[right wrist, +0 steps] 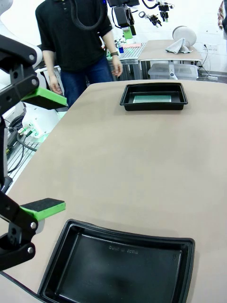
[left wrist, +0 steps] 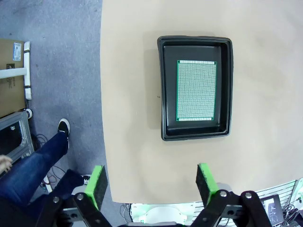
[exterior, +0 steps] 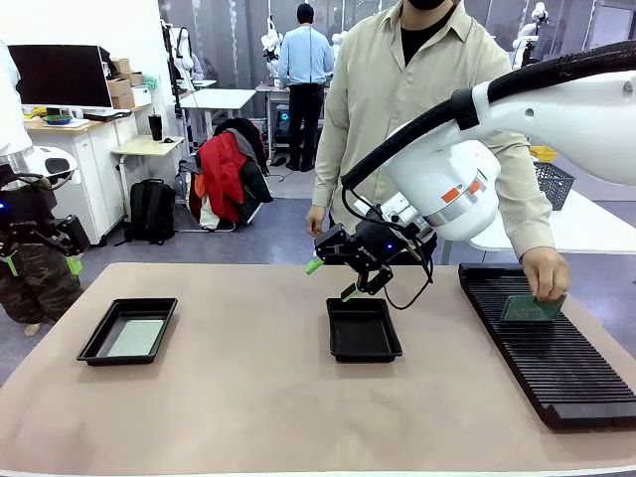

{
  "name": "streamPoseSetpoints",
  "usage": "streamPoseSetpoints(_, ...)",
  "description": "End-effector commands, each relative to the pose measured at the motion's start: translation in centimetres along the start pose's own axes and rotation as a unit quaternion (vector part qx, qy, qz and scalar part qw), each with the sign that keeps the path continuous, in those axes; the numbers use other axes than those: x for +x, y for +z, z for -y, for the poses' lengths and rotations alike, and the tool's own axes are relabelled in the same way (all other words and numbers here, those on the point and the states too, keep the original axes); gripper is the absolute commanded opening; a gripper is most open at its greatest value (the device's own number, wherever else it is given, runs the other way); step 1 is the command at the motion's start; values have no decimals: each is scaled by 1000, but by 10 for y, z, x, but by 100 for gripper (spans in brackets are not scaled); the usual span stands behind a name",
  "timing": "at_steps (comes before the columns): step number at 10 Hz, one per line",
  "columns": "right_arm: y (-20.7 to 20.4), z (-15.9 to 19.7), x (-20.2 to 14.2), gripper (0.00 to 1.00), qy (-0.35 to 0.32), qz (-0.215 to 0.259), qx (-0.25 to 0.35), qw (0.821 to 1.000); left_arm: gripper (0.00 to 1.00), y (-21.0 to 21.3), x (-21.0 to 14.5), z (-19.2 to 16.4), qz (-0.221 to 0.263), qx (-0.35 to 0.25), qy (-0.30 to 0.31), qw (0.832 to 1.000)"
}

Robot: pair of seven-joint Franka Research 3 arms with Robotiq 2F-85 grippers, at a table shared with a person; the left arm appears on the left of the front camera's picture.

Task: Inspect and transfer BCBs to ESD trays.
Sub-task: Pick up the Blank PCB from the PCB Rack and place it in the right ESD tray.

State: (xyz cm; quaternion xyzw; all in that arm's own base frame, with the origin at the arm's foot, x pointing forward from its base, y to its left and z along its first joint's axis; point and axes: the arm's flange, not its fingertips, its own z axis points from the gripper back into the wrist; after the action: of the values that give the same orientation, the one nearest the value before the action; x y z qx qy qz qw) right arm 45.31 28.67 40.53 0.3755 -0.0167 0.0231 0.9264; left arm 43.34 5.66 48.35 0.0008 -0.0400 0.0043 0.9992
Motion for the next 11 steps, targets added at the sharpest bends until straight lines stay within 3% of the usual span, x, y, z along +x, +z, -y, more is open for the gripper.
streamPoseSetpoints(1, 1, 0, -1, 100, -2, 1, 0, 1000, 100, -2, 1, 0, 6, -1, 2, 1000)
streamPoseSetpoints(10, 0, 0, 0, 100, 0, 0, 0, 1000, 100, -2, 1, 0, 6, -1, 2, 1000)
streamPoseSetpoints(11, 8, 2, -4, 100, 21, 2, -25, 999, 100, -2, 1, 0, 6, -1, 2, 1000)
